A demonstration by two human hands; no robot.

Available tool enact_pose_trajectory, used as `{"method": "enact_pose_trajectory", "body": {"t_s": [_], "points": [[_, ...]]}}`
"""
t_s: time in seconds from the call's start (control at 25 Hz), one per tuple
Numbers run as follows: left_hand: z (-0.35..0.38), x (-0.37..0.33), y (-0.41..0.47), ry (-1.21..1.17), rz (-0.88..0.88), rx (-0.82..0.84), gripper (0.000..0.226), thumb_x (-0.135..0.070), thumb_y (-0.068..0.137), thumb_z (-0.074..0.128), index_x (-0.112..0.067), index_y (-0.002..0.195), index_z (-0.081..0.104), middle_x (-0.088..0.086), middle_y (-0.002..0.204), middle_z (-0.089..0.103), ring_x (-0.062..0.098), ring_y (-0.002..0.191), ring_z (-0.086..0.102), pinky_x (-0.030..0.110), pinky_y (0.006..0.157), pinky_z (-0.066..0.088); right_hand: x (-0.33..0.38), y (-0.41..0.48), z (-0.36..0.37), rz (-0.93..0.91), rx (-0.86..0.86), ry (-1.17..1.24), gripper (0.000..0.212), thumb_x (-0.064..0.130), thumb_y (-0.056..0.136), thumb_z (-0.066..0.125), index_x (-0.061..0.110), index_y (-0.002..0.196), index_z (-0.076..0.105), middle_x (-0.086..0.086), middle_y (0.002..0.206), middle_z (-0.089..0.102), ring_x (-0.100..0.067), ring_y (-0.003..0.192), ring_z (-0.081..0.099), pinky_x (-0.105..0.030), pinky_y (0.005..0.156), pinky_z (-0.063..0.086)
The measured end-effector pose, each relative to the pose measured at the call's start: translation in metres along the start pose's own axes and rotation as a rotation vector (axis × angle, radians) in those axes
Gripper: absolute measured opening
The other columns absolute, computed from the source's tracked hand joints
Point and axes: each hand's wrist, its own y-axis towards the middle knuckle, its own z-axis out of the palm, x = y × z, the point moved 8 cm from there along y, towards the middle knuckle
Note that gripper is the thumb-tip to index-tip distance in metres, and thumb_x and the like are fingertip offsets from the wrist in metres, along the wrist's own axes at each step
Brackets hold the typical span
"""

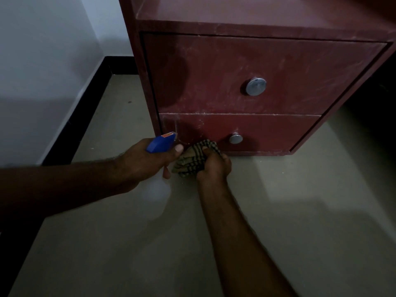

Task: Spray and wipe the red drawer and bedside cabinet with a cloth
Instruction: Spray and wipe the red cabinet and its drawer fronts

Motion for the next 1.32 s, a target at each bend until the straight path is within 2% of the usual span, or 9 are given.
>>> {"method": "enact_pose_trajectory", "body": {"t_s": [0.08, 0.24, 0.32, 0.4, 0.68, 0.84, 0.96, 1.08, 1.32], "points": [[0.0, 0.001, 0.0, 0.012, -0.008, -0.004, 0.047, -0.066, 0.078, 0.06, -0.022, 0.096, 0.066, -0.009, 0.065, 0.073, 0.009, 0.066, 0.071, 0.026, 0.071, 0.046, 0.004, -0.003, 0.006, -0.031, 0.046, 0.002, 0.042, -0.013, 0.082, 0.072, 0.003, 0.12, 0.067, -0.02, 0.109, 0.076, -0.039, 0.098, 0.075, -0.053, 0.083, 0.064], [-0.002, 0.003, 0.0, 0.011, -0.023, -0.019, 0.048, -0.067, 0.076, 0.062, -0.022, 0.094, 0.064, 0.0, 0.066, 0.072, 0.012, 0.068, 0.072, 0.03, 0.075, 0.048, 0.007, -0.006, 0.005, -0.036, 0.033, 0.016, 0.041, -0.014, 0.082, 0.072, 0.0, 0.12, 0.067, -0.022, 0.11, 0.075, -0.041, 0.099, 0.074, -0.053, 0.086, 0.063], [-0.004, 0.002, -0.001, 0.01, -0.02, -0.014, 0.044, -0.066, 0.077, 0.062, -0.024, 0.09, 0.062, -0.002, 0.065, 0.072, 0.009, 0.064, 0.071, 0.031, 0.073, 0.048, 0.005, -0.007, 0.002, -0.005, 0.0, 0.008, 0.039, -0.015, 0.082, 0.07, -0.001, 0.119, 0.068, -0.023, 0.109, 0.075, -0.041, 0.098, 0.074, -0.052, 0.086, 0.063], [-0.004, 0.001, -0.001, 0.019, -0.023, -0.008, 0.046, -0.067, 0.078, 0.061, -0.024, 0.094, 0.062, -0.003, 0.066, 0.073, 0.007, 0.063, 0.071, 0.03, 0.071, 0.048, 0.006, -0.009, 0.005, 0.02, -0.01, -0.008, 0.039, -0.015, 0.083, 0.07, 0.0, 0.119, 0.068, -0.022, 0.108, 0.075, -0.04, 0.098, 0.074, -0.054, 0.087, 0.063], [-0.005, -0.004, -0.005, 0.0, -0.005, -0.002, 0.049, -0.064, 0.079, 0.06, -0.02, 0.101, 0.065, -0.007, 0.067, 0.072, 0.013, 0.071, 0.072, 0.027, 0.074, 0.048, 0.013, -0.015, 0.011, -0.06, 0.026, -0.009, 0.043, -0.009, 0.081, 0.076, 0.006, 0.121, 0.067, -0.017, 0.11, 0.076, -0.037, 0.098, 0.075, -0.052, 0.085, 0.064], [-0.006, -0.006, -0.006, 0.009, -0.007, -0.005, 0.052, -0.064, 0.079, 0.06, -0.02, 0.106, 0.064, 0.004, 0.073, 0.074, 0.016, 0.077, 0.073, 0.033, 0.083, 0.051, 0.011, -0.014, 0.006, -0.015, -0.025, 0.018, 0.039, -0.016, 0.084, 0.069, -0.002, 0.12, 0.067, -0.024, 0.112, 0.074, -0.043, 0.102, 0.073, -0.058, 0.09, 0.06], [-0.008, -0.004, -0.006, 0.011, -0.002, -0.004, 0.045, -0.063, 0.083, 0.06, -0.021, 0.096, 0.065, 0.001, 0.071, 0.074, 0.009, 0.07, 0.071, 0.03, 0.075, 0.048, 0.016, -0.017, 0.012, -0.031, 0.027, 0.032, 0.042, -0.012, 0.083, 0.072, 0.003, 0.121, 0.066, -0.021, 0.111, 0.075, -0.039, 0.099, 0.075, -0.05, 0.083, 0.064], [-0.008, -0.001, -0.004, 0.007, 0.005, -0.009, 0.038, -0.06, 0.086, 0.062, -0.023, 0.097, 0.066, -0.005, 0.067, 0.073, 0.009, 0.065, 0.071, 0.027, 0.07, 0.047, 0.022, -0.022, 0.018, -0.085, 0.075, 0.055, 0.043, -0.009, 0.081, 0.077, 0.009, 0.119, 0.067, -0.016, 0.11, 0.077, -0.035, 0.097, 0.076, -0.041, 0.075, 0.065], [-0.008, -0.003, -0.002, 0.012, 0.015, -0.009, 0.048, -0.065, 0.081, 0.062, -0.021, 0.1, 0.067, -0.014, 0.069, 0.074, 0.012, 0.07, 0.073, 0.027, 0.071, 0.048, 0.019, -0.029, 0.025, 0.04, 0.053, 0.038, 0.04, -0.011, 0.084, 0.071, 0.001, 0.122, 0.067, -0.024, 0.11, 0.075, -0.041, 0.097, 0.075, -0.048, 0.075, 0.065]]}}
